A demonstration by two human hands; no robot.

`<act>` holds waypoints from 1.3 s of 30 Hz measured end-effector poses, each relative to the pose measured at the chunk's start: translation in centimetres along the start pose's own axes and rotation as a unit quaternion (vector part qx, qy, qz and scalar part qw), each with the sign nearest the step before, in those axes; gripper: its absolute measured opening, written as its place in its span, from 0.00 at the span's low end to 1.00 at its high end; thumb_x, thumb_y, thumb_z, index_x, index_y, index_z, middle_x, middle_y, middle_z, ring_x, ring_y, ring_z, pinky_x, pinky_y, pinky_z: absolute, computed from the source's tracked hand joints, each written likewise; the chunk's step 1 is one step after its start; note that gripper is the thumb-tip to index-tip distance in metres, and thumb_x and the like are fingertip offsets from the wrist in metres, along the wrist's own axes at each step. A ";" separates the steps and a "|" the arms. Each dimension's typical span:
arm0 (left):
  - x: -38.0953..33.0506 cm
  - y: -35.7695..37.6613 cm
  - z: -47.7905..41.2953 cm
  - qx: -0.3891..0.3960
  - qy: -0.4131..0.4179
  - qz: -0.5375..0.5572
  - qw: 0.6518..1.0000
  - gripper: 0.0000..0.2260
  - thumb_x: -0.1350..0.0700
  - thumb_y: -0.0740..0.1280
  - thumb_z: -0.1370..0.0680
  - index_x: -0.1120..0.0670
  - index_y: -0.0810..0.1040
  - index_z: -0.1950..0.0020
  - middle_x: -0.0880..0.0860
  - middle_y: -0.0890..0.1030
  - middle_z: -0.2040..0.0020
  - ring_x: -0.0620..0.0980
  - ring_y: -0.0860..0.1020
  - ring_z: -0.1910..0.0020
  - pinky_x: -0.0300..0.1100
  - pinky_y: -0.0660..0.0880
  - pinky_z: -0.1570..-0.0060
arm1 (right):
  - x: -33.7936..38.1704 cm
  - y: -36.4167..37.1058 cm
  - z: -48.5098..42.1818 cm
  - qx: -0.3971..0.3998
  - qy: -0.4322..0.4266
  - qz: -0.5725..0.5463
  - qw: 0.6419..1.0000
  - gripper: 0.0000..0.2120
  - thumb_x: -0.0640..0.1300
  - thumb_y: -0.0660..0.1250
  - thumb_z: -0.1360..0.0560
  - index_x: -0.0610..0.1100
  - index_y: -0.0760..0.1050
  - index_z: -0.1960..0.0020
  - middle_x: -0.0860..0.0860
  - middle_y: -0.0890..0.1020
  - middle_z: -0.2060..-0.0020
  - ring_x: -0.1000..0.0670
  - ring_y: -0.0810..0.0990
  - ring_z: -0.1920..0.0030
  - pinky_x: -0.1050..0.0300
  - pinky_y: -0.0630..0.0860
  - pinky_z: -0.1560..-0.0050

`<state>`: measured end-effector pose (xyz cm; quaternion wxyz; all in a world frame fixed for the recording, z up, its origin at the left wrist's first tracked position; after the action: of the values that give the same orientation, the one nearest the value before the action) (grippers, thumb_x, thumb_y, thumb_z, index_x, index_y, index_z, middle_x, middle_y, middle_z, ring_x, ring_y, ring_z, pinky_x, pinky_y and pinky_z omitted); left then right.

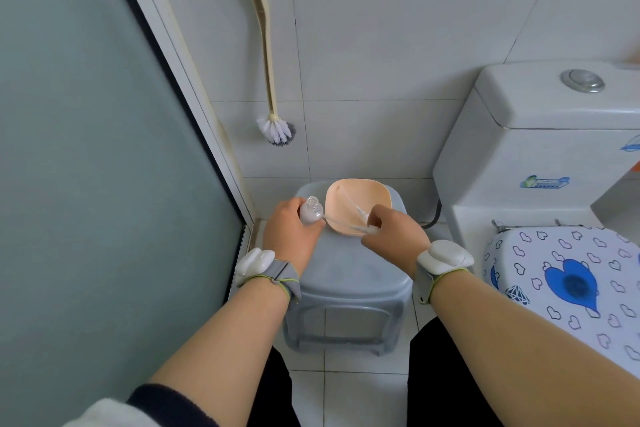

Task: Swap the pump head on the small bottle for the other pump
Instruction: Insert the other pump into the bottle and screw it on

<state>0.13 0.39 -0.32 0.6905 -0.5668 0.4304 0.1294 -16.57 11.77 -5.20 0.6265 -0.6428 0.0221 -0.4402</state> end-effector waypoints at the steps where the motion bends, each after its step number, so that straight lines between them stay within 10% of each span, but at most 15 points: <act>1: -0.2 -0.1 0.1 0.000 0.003 0.002 1.000 0.12 0.55 0.72 0.29 0.57 0.80 0.48 0.57 0.81 0.50 0.58 0.79 0.50 0.52 0.77 0.50 | 0.5 -0.9 0.1 -0.014 0.004 -0.034 0.999 0.07 0.45 0.66 0.33 0.49 0.75 0.55 0.52 0.79 0.63 0.48 0.78 0.63 0.55 0.76 0.63; 11: -1.7 -0.7 0.6 0.002 0.002 0.002 1.000 0.08 0.55 0.70 0.28 0.57 0.78 0.52 0.56 0.80 0.52 0.58 0.78 0.54 0.44 0.69 0.59 | 5.4 -9.0 1.2 -0.119 -0.010 -0.213 0.970 0.07 0.42 0.67 0.31 0.47 0.81 0.54 0.51 0.81 0.63 0.45 0.82 0.56 0.52 0.78 0.55; 19: -1.4 -0.8 0.7 0.013 -0.016 -0.017 1.000 0.10 0.54 0.68 0.25 0.57 0.77 0.47 0.56 0.83 0.51 0.59 0.80 0.53 0.45 0.72 0.56 | 9.5 -12.9 2.6 -0.167 -0.106 -0.220 0.955 0.06 0.45 0.66 0.32 0.42 0.75 0.58 0.54 0.73 0.72 0.56 0.68 0.73 0.57 0.68 0.69; 39: -4.0 -0.6 1.4 0.026 0.020 0.022 0.999 0.11 0.54 0.70 0.27 0.53 0.78 0.46 0.52 0.84 0.53 0.54 0.80 0.54 0.43 0.74 0.55 | 10.4 -11.1 2.3 -0.100 -0.096 -0.193 0.971 0.11 0.46 0.66 0.33 0.38 0.73 0.57 0.48 0.73 0.70 0.49 0.70 0.69 0.54 0.68 0.67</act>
<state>-1.17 2.70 3.05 0.6928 -0.5418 0.4599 0.1220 -14.62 9.95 9.94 0.4614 -0.7334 -0.1187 -0.4850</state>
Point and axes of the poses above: each hand's wrist, its own z-axis away from the middle knuckle, its own y-axis out of the palm, x = y × z, the point moved 8 cm from there along -z, towards the middle knuckle
